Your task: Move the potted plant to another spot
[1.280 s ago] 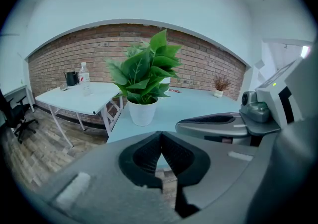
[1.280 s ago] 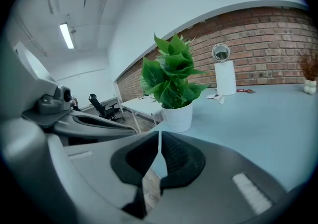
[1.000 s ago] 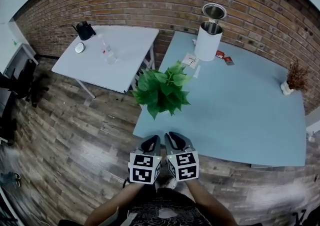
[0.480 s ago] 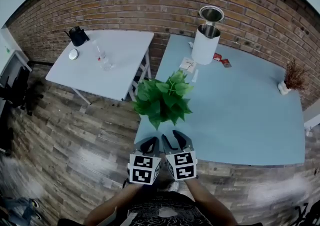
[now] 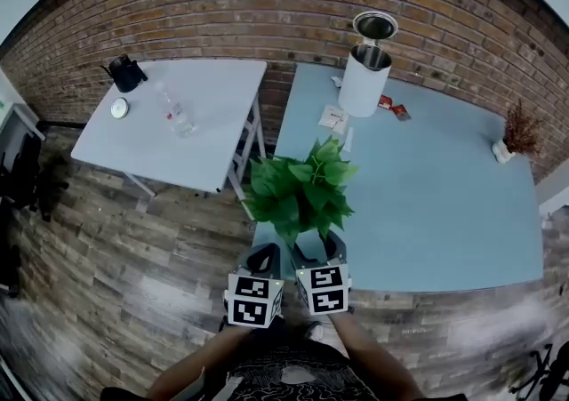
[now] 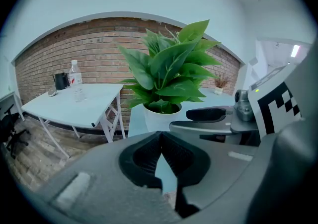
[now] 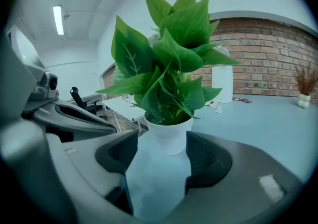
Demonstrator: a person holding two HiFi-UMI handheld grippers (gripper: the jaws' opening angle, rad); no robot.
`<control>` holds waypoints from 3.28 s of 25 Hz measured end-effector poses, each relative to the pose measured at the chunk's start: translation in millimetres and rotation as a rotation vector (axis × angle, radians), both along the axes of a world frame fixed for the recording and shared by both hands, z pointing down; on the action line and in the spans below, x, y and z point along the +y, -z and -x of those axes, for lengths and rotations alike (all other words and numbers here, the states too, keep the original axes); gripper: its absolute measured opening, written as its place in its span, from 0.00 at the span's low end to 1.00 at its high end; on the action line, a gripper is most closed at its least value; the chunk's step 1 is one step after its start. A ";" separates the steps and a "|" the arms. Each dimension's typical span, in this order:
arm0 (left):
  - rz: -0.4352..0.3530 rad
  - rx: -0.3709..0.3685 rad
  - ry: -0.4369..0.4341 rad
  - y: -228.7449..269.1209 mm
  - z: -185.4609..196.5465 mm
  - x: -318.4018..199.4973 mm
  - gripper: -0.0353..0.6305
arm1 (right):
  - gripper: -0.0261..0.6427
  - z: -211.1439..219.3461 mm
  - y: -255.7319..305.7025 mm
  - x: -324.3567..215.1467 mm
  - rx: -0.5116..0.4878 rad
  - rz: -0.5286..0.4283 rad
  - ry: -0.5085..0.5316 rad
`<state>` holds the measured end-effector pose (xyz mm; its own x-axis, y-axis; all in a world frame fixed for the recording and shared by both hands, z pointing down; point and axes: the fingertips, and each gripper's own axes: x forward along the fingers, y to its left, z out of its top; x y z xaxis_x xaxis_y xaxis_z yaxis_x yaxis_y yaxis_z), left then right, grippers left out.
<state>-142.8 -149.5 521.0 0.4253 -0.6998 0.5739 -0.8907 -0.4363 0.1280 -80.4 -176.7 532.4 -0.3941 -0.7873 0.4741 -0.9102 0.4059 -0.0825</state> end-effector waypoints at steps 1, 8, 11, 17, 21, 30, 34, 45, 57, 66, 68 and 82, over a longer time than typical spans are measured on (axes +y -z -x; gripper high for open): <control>0.000 0.001 -0.006 -0.5 1.7 -2.6 0.05 | 0.48 0.9 -1.0 -3.0 0.008 -0.002 -0.008; 0.001 0.010 -0.038 -4.6 14.0 -22.1 0.05 | 0.61 9.3 -10.3 -21.7 0.033 0.026 -0.041; 0.003 0.012 -0.051 -6.5 18.0 -28.8 0.05 | 0.69 11.5 -15.0 -28.8 0.039 0.028 -0.060; 0.005 0.016 -0.083 -8.1 25.0 -42.3 0.05 | 0.81 13.0 -21.1 -44.6 0.048 0.031 -0.118; 0.004 0.018 -0.107 -6.4 27.2 -48.5 0.05 | 0.82 10.2 -26.9 -53.3 0.071 0.038 -0.153; 0.012 0.037 -0.159 -9.3 22.6 -54.7 0.05 | 0.81 6.8 -33.0 -62.4 0.088 0.044 -0.198; 0.013 0.051 -0.167 -9.2 7.3 -54.5 0.05 | 0.75 -5.9 -33.2 -61.1 0.102 0.050 -0.196; 0.030 0.066 -0.178 -19.1 -4.4 -48.4 0.05 | 0.74 -7.1 -33.5 -59.2 0.100 0.048 -0.175; 0.027 0.060 -0.153 -22.0 -21.5 -51.5 0.05 | 0.74 -25.3 -35.5 -55.2 0.104 0.044 -0.168; 0.022 0.059 -0.169 -19.5 -56.8 -55.5 0.05 | 0.74 -57.9 -34.4 -54.8 0.103 0.045 -0.176; 0.023 0.057 -0.174 -19.7 -65.2 -55.0 0.05 | 0.74 -67.2 -34.7 -53.8 0.103 0.046 -0.181; 0.022 0.040 -0.205 -18.3 -120.4 -46.6 0.05 | 0.74 -124.0 -33.3 -43.6 0.100 0.043 -0.207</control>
